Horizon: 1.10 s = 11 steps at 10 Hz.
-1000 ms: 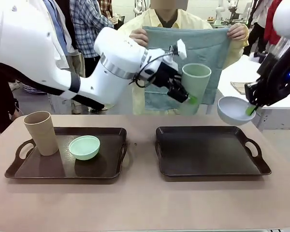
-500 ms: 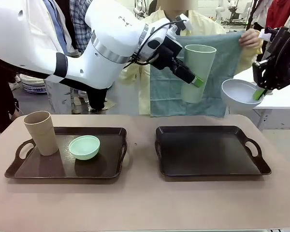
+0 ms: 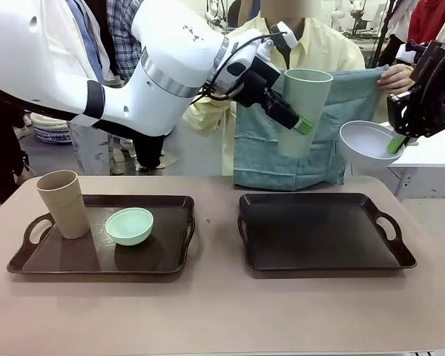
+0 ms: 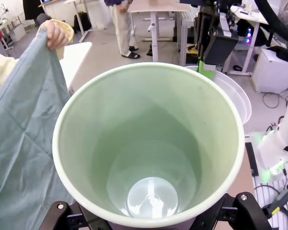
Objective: Set up a tray with a mat and arrange the tableware.
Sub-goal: Pick up the Picnic Bowl and Reusable plastic cup from the Handle tray in front of the human's position and hold them in the air, then place the Picnic Bowl and Reusable plastic cup back onto the Handle tray in front of the human's position.
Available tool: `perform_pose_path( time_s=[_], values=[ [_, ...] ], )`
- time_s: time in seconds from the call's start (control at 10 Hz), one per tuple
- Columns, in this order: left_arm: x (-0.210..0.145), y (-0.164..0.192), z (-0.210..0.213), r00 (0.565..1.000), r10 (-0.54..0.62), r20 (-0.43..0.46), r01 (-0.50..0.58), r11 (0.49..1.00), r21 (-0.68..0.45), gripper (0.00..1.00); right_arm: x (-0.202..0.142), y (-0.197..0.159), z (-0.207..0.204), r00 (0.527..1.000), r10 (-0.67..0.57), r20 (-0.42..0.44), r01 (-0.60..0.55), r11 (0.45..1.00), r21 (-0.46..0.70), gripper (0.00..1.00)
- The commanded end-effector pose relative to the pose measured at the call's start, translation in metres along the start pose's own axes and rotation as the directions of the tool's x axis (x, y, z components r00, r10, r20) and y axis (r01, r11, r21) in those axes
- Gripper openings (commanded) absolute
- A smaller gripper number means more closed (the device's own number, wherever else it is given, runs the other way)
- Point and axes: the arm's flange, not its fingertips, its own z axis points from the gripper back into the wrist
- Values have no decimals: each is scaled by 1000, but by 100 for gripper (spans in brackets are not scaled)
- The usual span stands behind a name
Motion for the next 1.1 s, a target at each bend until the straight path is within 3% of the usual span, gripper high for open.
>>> perform_pose_path(
  time_s=[0.0, 1.0],
  values=[
    [-1, 0, 2, 1000, -20, 12, 20, 1000, 6, 0, -1, 1, -1, 1000, 10, 9, -10, 1000, -1, 0],
    [-1, 0, 2, 1000, -20, 12, 20, 1000, 6, 0, -1, 1, -1, 1000, 10, 9, -10, 1000, -1, 0]
  ],
)
